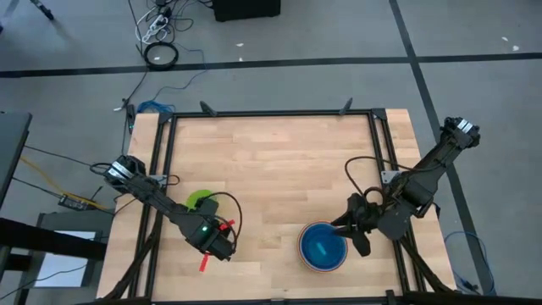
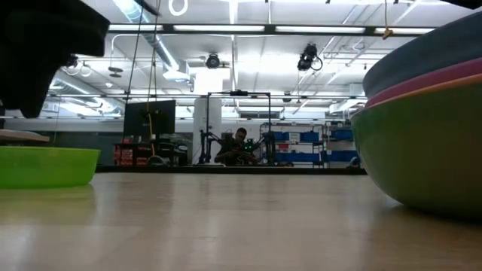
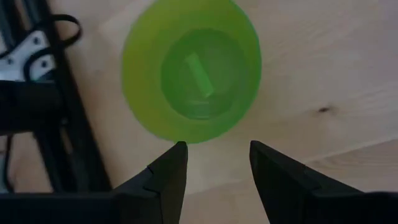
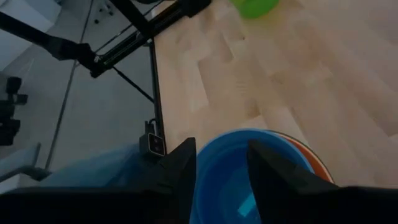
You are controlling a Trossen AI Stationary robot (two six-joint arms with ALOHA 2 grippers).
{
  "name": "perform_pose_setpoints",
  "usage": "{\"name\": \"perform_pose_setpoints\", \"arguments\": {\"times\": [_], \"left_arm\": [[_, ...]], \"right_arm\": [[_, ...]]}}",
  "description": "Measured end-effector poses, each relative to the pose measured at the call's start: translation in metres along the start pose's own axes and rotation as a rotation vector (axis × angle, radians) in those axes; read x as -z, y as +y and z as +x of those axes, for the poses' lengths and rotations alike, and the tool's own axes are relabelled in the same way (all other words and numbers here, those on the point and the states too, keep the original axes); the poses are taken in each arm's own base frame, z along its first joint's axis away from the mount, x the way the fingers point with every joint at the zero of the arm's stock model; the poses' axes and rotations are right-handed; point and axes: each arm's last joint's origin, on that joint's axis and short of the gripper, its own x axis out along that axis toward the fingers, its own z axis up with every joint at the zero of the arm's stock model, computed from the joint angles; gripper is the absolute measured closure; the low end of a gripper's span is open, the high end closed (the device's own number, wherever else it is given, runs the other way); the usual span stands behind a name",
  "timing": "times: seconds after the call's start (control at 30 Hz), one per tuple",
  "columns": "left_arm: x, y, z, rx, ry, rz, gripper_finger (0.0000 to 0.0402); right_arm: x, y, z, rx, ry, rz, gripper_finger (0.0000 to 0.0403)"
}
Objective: Nest bowls inside each other
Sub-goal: Stack the green bowl on top of the blue bowl
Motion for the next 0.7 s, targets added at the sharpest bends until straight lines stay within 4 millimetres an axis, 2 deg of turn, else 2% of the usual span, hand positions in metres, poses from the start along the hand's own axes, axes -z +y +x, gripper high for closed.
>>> {"name": "perform_pose_setpoints", "arguments": {"times": [0.17,0.4,0.57,0.7], "left_arm": [[-0.002,-0.006,0.018,0.038,0.017,0.016,0.0219],[-0.007,-0.003,0.048,0.001,0.02,0.02,0.0219],[-0.007,-0.005,0.07,0.051,0.032,0.033,0.0219],[-0.007,-0.008,0.083,0.109,0.041,0.036,0.024]], "right_arm": [[-0.001,0.0,0.0,0.0,-0.003,0.003,0.0271],[-0.001,-0.001,0.001,0.005,-0.005,0.005,0.0271],[-0.001,-0.001,0.001,0.005,-0.005,0.004,0.0272],[-0.001,-0.001,0.001,0.005,-0.005,0.004,0.0273]]}}
